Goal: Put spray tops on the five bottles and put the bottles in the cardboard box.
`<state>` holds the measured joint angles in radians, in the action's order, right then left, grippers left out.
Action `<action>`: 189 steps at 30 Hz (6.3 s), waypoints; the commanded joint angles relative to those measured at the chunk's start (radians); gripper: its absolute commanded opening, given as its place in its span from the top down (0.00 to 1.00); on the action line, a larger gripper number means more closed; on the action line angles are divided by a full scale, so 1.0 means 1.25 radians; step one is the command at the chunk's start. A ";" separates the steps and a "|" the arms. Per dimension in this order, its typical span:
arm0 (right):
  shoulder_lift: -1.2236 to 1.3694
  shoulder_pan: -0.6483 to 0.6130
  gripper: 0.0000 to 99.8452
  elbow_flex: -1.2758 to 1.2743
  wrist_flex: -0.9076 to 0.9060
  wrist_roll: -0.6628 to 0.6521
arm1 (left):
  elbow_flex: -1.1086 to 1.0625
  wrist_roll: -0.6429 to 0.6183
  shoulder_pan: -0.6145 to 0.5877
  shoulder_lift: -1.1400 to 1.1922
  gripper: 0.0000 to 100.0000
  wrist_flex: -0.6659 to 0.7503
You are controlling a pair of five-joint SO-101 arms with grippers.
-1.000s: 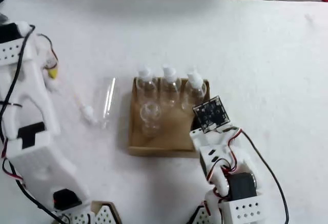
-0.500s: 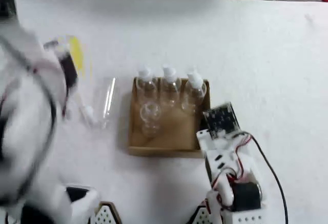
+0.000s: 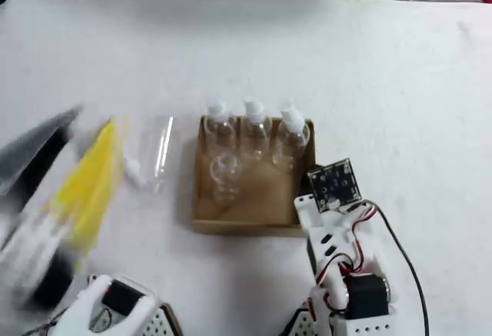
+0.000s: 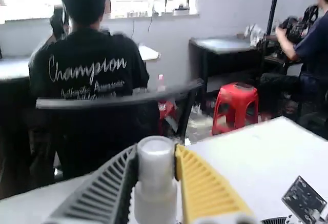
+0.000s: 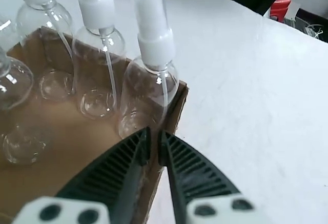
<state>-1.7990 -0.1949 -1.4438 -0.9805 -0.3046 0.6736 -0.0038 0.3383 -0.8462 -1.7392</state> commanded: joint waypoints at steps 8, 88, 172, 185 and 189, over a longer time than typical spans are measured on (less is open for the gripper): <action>-0.003 0.003 0.98 -0.005 0.030 0.007 | -0.292 -0.060 0.031 -0.157 0.98 0.037; -0.003 0.069 0.98 -0.189 0.284 0.006 | -1.525 -0.063 0.106 -0.374 0.98 1.263; 0.003 0.062 0.98 -0.198 0.295 -0.049 | -1.515 -0.158 0.015 -0.467 0.78 0.926; 0.002 0.062 0.98 -0.198 0.295 -0.050 | -1.526 -0.153 -0.056 -0.467 0.78 0.875; 0.002 0.062 0.98 -0.198 0.295 -0.050 | -1.526 -0.153 -0.056 -0.467 0.78 0.870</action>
<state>-1.7975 -0.1151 -1.6817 -0.6306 -0.3537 -1.2827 -0.1926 0.2754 -1.4124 -0.6406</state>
